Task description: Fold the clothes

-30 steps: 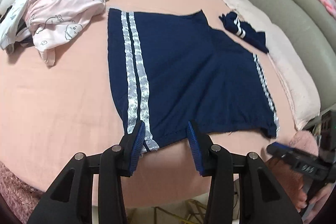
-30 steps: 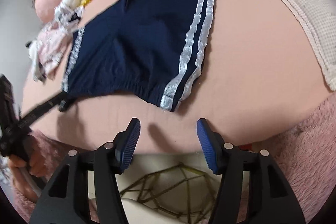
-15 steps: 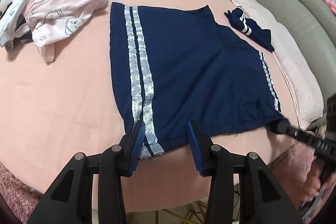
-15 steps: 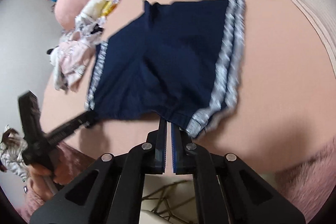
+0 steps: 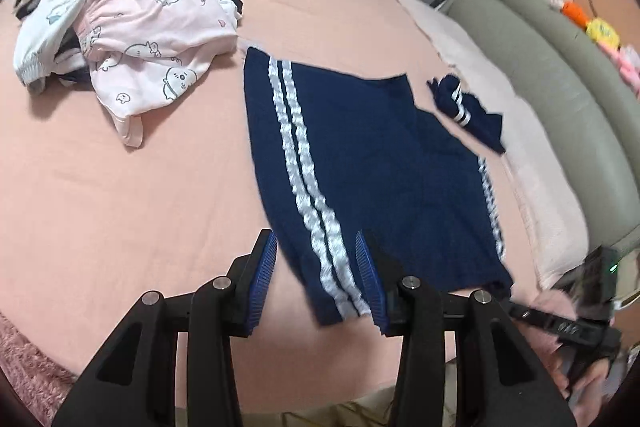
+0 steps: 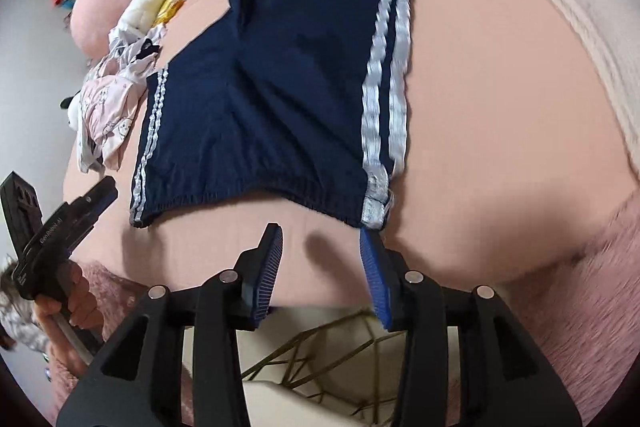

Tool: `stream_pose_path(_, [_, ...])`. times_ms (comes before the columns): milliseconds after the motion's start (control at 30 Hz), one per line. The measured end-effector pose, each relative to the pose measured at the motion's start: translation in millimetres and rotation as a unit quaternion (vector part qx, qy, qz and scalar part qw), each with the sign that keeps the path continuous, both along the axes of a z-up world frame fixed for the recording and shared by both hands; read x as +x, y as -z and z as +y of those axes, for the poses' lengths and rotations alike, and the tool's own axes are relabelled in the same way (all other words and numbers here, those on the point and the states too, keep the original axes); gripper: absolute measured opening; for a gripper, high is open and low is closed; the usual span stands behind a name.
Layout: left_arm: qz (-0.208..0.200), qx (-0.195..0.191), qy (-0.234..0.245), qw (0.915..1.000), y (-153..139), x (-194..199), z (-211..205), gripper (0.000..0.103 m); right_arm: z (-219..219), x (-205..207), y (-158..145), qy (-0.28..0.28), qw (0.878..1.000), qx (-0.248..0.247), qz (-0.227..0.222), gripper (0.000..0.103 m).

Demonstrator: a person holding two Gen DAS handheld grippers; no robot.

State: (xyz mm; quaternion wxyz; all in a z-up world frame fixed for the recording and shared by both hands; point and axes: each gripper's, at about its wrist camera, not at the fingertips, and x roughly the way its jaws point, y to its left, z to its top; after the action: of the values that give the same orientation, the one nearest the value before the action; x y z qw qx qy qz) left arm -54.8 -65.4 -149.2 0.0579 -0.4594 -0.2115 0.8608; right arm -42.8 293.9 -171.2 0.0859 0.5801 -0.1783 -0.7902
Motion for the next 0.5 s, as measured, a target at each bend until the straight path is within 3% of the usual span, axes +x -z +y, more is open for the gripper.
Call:
stream_pose_path(167, [-0.001, -0.009, 0.016, 0.9998, 6, 0, 6, 0.043, 5, -7, -15, 0.037, 0.999, -0.017, 0.035, 0.055])
stream_pose_path(233, [0.014, 0.015, 0.041, 0.9989, 3, 3, 12, 0.043, 9, -8, -17, 0.042, 0.998, -0.046, 0.03, 0.058])
stream_pose_path(300, [0.032, 0.023, 0.067, 0.997, -2, 4, 23, 0.043, 15, -4, -22, 0.054, 0.997, -0.043, 0.044, 0.058])
stream_pose_path(367, [0.021, -0.012, 0.092, 0.9955, 1, -2, 40, 0.043, 22, 1, -28, 0.075, 0.994, -0.031, 0.068, 0.058])
stream_pose_path(467, [-0.057, -0.097, 0.092, 0.9893, 27, -16, 56, 0.042, 34, 3, -25, 0.087, 0.993, -0.042, 0.073, 0.059])
stream_pose_path(500, [-0.068, -0.101, 0.086, 0.9888, 32, -16, 54, 0.041, 36, 2, -21, 0.09, 0.993, -0.032, 0.067, 0.059])
